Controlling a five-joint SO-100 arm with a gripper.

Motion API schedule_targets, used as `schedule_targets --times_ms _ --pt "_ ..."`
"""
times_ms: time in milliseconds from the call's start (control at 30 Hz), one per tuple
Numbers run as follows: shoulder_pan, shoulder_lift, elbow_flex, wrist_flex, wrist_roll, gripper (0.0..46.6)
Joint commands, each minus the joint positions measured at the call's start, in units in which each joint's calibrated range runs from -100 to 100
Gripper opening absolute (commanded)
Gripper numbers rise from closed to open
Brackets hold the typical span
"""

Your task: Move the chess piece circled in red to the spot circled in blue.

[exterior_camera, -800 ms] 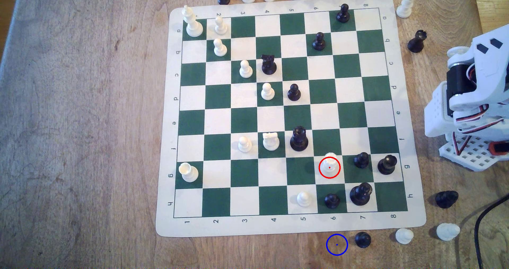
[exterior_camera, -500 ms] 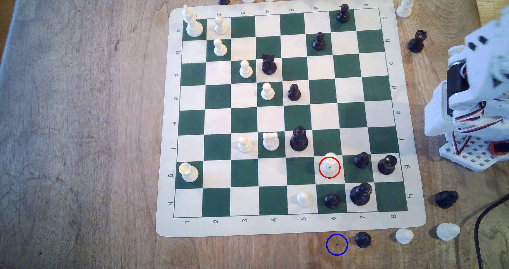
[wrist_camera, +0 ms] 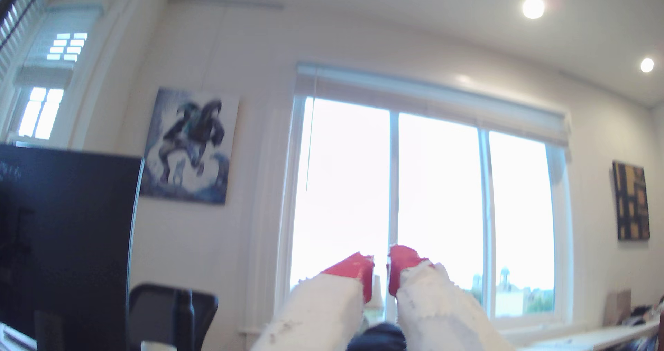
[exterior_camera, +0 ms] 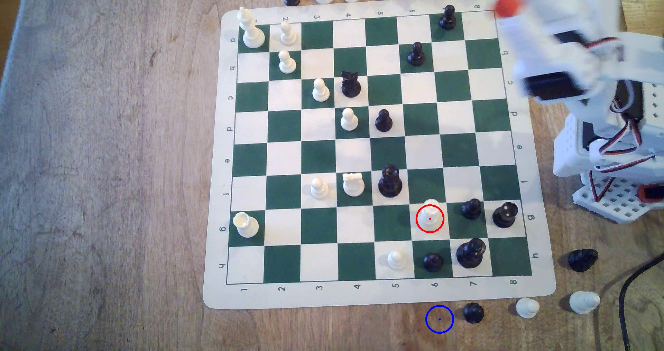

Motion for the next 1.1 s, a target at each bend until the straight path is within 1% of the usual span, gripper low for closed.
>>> schedule_targets --times_ms 0,33,100,133,167,233,467,500,600,667,767,800,933,967,1067 --pt "-0.91 -0.2 -8.46 17.12 -0.34 2.6" --pt "-0.91 -0.2 -9.46 19.91 -0.34 2.6" --pt "-0.91 -0.2 -14.71 33.59 -0.34 2.9" --pt "-1.14 -0.2 -17.71 41.86 -0.39 1.7" --pt "-1.53 -0.2 -18.88 45.54 -0.2 1.5" --pt "-3.18 -0.2 -20.24 50.54 0.0 4.2" --pt "-9.75 0.91 -25.59 67.74 0.0 2.6" --pt "-11.78 2.1 -26.86 71.42 0.0 2.6" --pt "-14.52 4.13 -27.68 75.85 0.24 2.9" --pt "-16.55 9.4 -29.13 80.11 -0.05 3.3" --pt "-17.72 16.44 -31.85 83.3 -1.61 3.8" --pt "-18.27 19.92 -33.03 83.46 -3.22 4.0" --pt "-19.68 24.93 -35.11 83.63 -6.35 5.6" --pt "-20.15 25.61 -35.29 82.89 -8.6 5.1" --pt "-21.09 27.14 -35.48 82.32 -10.31 6.0"
